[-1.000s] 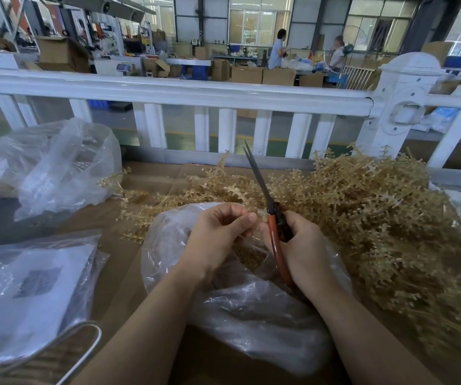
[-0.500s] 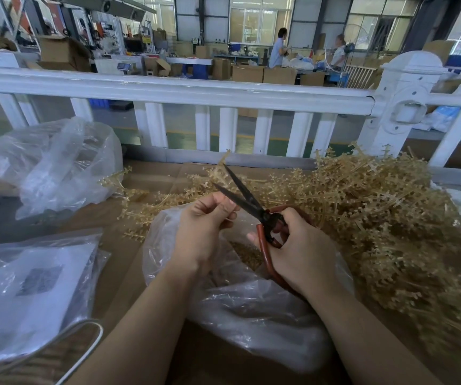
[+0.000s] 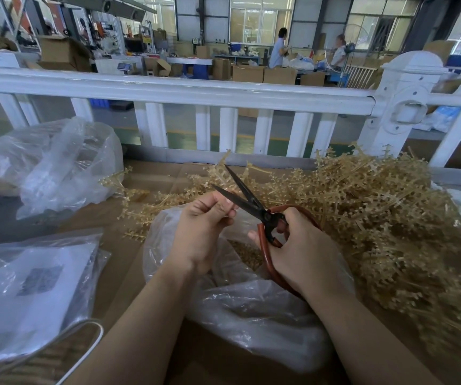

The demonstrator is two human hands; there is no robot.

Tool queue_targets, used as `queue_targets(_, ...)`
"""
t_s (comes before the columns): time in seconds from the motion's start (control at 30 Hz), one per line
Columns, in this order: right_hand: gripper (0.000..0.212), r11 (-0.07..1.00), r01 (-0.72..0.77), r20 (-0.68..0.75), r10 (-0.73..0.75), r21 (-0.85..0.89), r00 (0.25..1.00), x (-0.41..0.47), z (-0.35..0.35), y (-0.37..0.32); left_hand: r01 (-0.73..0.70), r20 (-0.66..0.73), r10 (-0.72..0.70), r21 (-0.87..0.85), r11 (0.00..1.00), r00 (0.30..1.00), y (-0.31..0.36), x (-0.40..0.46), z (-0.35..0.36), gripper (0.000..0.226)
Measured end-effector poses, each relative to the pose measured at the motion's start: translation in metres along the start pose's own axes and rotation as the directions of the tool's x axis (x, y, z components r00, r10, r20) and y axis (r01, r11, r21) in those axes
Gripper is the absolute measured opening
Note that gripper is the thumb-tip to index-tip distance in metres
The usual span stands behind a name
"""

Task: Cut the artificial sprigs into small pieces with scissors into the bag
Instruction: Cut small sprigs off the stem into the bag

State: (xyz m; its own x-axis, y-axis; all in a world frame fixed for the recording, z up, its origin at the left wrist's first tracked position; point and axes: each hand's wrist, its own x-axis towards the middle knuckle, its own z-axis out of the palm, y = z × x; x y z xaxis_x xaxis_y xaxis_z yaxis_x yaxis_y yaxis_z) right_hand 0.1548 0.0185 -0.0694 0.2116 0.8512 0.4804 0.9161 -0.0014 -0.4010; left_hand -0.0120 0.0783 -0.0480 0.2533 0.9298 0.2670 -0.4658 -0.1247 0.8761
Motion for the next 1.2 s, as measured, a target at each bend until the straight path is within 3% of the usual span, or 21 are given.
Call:
queue_targets(0.17, 0.05, 1.0, 0.001, -0.03, -0.001, -0.023, 1.0, -0.001, -0.002, -0.006, 0.04, -0.004, -0.041, -0.097, 0.994, 0.999, 0.003, 0.0, 0.001, 0.019)
queue_targets(0.5, 0.05, 1.0, -0.015, -0.011, 0.014, -0.019, 1.0, -0.002, -0.006, -0.007, 0.062, -0.002, -0.063, -0.141, 0.988, 0.998, 0.002, 0.001, 0.0, 0.02)
queue_targets(0.63, 0.05, 0.999, -0.041, 0.021, 0.042, -0.035, 0.999, -0.002, -0.01, -0.01, 0.1, 0.007, -0.101, -0.168, 0.981, 0.995, 0.002, 0.002, 0.0, 0.007)
queue_targets(0.83, 0.054, 0.997, -0.031, 0.078, 0.036, -0.068, 0.996, -0.001, -0.015, -0.013, 0.175, -0.114, -0.209, -0.251, 0.952, 0.971, 0.005, 0.006, -0.007, 0.012)
queue_targets(1.2, 0.064, 1.0, -0.021, 0.073, 0.023, -0.022, 0.997, -0.001, -0.012, -0.009, 0.056, -0.095, -0.065, -0.099, 0.994, 0.993, 0.005, 0.009, -0.017, 0.012)
